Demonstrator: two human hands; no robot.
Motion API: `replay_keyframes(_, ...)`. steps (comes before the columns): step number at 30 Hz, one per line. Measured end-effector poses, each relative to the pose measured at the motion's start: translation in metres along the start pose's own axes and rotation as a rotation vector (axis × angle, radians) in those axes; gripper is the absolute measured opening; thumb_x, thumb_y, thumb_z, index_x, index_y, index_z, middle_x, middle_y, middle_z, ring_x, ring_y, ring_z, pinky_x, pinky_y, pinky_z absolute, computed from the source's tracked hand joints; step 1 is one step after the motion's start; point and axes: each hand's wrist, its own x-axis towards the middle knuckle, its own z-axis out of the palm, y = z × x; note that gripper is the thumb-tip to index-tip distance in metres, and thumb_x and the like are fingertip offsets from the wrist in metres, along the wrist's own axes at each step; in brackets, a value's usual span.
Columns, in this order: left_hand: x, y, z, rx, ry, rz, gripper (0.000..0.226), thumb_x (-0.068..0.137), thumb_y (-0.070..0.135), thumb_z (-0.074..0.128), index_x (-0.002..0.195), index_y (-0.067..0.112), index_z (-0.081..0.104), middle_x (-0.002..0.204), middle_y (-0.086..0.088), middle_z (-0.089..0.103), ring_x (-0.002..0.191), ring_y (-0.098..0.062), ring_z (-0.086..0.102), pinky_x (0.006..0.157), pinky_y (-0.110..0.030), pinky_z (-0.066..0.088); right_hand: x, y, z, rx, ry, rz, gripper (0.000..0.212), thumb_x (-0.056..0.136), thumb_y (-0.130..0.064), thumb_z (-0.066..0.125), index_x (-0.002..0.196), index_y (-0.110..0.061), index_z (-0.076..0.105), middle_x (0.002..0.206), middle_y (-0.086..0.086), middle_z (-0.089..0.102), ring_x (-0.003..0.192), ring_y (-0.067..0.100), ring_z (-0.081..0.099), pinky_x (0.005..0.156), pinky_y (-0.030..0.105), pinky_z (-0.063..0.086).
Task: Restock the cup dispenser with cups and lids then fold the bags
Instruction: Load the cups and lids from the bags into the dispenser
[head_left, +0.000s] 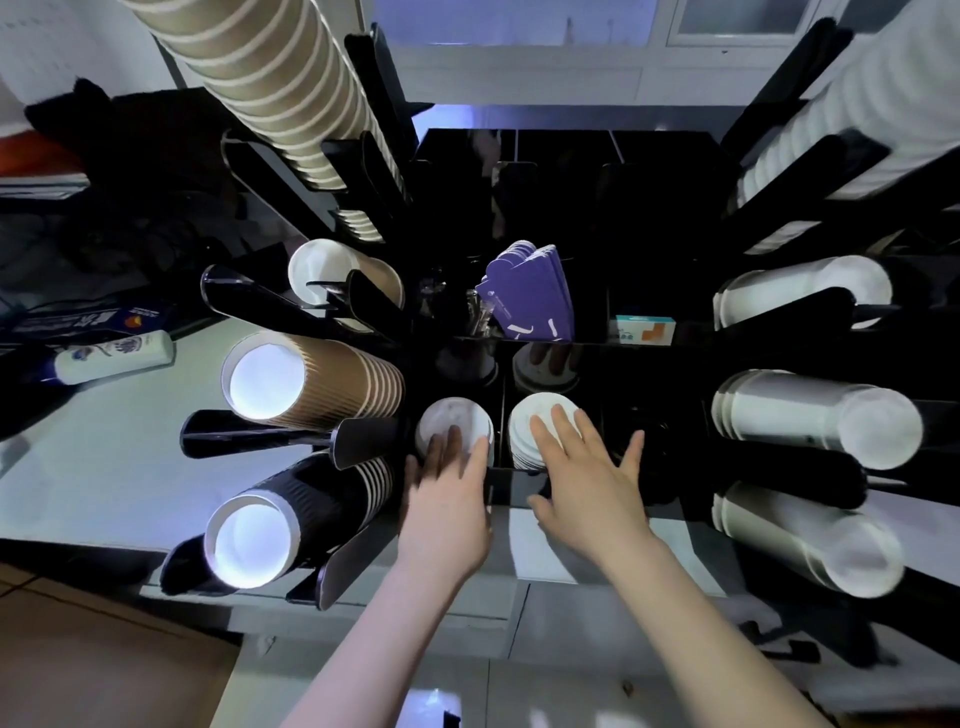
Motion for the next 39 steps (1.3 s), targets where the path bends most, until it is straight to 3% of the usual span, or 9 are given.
replay_keyframes(12, -0.007, 0.006, -0.007, -0.056, 0.027, -0.028, 0.071, 0.093, 0.027, 0.048, 0.151, 0.024, 0.007, 0.161, -0.007, 0.004, 0.148, -0.026, 0.003, 0.117, -0.046, 0.009, -0.002, 0.003, -0.003, 0.119, -0.011, -0.02, 0.08, 0.086, -0.029, 0.054, 0.152, -0.031, 0.008, 0.161, -0.005, -0.002, 0.147, 0.017, -0.012, 0.109, 0.067, -0.006)
replay_keyframes(16, -0.016, 0.006, -0.008, -0.124, 0.05, -0.052, 0.07, 0.092, 0.024, 0.048, 0.15, 0.023, 0.01, 0.16, -0.006, 0.007, 0.147, -0.023, 0.005, 0.117, -0.043, 0.009, 0.004, 0.005, -0.015, 0.286, 0.144, 0.047, 0.065, 0.09, -0.039, 0.052, 0.149, -0.027, 0.027, 0.159, -0.002, 0.017, 0.147, 0.017, 0.001, 0.115, 0.057, -0.002)
replay_keyframes(18, -0.019, 0.005, -0.009, -0.168, 0.048, -0.073, 0.069, 0.091, 0.022, 0.048, 0.15, 0.022, 0.013, 0.16, -0.005, 0.006, 0.147, -0.022, 0.005, 0.119, -0.043, 0.011, 0.01, 0.004, -0.019, 0.253, 0.221, 0.108, 0.071, 0.087, -0.05, 0.057, 0.147, -0.025, 0.029, 0.156, 0.002, 0.026, 0.146, 0.022, 0.005, 0.116, 0.054, 0.002)
replay_keyframes(21, -0.022, 0.002, -0.011, -0.2, 0.055, -0.084, 0.069, 0.091, 0.02, 0.051, 0.15, 0.022, 0.016, 0.16, -0.005, 0.006, 0.146, -0.022, 0.007, 0.116, -0.043, 0.021, 0.021, -0.002, -0.023, 0.176, 0.154, 0.149, 0.083, 0.079, -0.063, 0.061, 0.145, -0.023, 0.03, 0.15, 0.007, 0.035, 0.145, 0.03, 0.006, 0.113, 0.06, -0.001)
replay_keyframes(24, -0.023, 0.0, -0.014, -0.218, 0.072, -0.085, 0.068, 0.09, 0.019, 0.05, 0.149, 0.023, 0.017, 0.16, -0.003, 0.007, 0.146, -0.021, 0.005, 0.114, -0.042, 0.026, 0.027, -0.003, -0.027, 0.169, 0.135, 0.171, 0.077, 0.076, -0.06, 0.063, 0.138, -0.022, 0.038, 0.143, 0.006, 0.044, 0.144, 0.031, 0.007, 0.109, 0.066, -0.005)
replay_keyframes(27, -0.024, -0.002, -0.017, -0.255, 0.093, -0.082, 0.066, 0.089, 0.017, 0.048, 0.148, 0.024, 0.018, 0.159, 0.0, 0.009, 0.145, -0.02, 0.009, 0.11, -0.039, 0.033, 0.024, -0.001, -0.03, 0.238, 0.215, 0.175, 0.071, 0.074, -0.058, 0.065, 0.134, -0.026, 0.044, 0.14, -0.001, 0.046, 0.141, 0.028, 0.012, 0.11, 0.063, -0.007)
replay_keyframes(30, -0.023, -0.004, -0.022, -0.321, 0.156, -0.067, 0.065, 0.087, 0.015, 0.048, 0.146, 0.021, 0.022, 0.156, 0.0, 0.018, 0.142, -0.022, 0.019, 0.104, -0.036, 0.036, 0.018, -0.005, -0.034, 0.349, 0.334, 0.158, 0.069, 0.07, -0.057, 0.065, 0.132, -0.03, 0.047, 0.138, -0.004, 0.046, 0.131, 0.024, 0.025, 0.112, 0.049, 0.01)
replay_keyframes(33, -0.02, -0.007, -0.027, -0.372, 0.176, -0.057, 0.069, 0.088, 0.015, 0.049, 0.15, 0.02, 0.018, 0.155, -0.001, 0.021, 0.141, -0.021, 0.021, 0.107, -0.037, 0.035, 0.018, -0.014, -0.038, 0.513, 0.351, 0.131, 0.068, 0.07, -0.048, 0.07, 0.131, -0.029, 0.047, 0.138, -0.002, 0.041, 0.122, 0.026, 0.036, 0.102, 0.037, 0.027)
replay_keyframes(39, -0.022, -0.011, -0.027, -0.414, 0.167, -0.042, 0.069, 0.091, 0.019, 0.05, 0.151, 0.022, 0.015, 0.153, 0.0, 0.023, 0.139, -0.018, 0.023, 0.1, -0.036, 0.04, 0.017, -0.014, -0.034, 0.556, 0.29, 0.141, 0.065, 0.072, -0.034, 0.075, 0.13, -0.024, 0.049, 0.136, 0.002, 0.037, 0.12, 0.029, 0.04, 0.095, 0.028, 0.033)
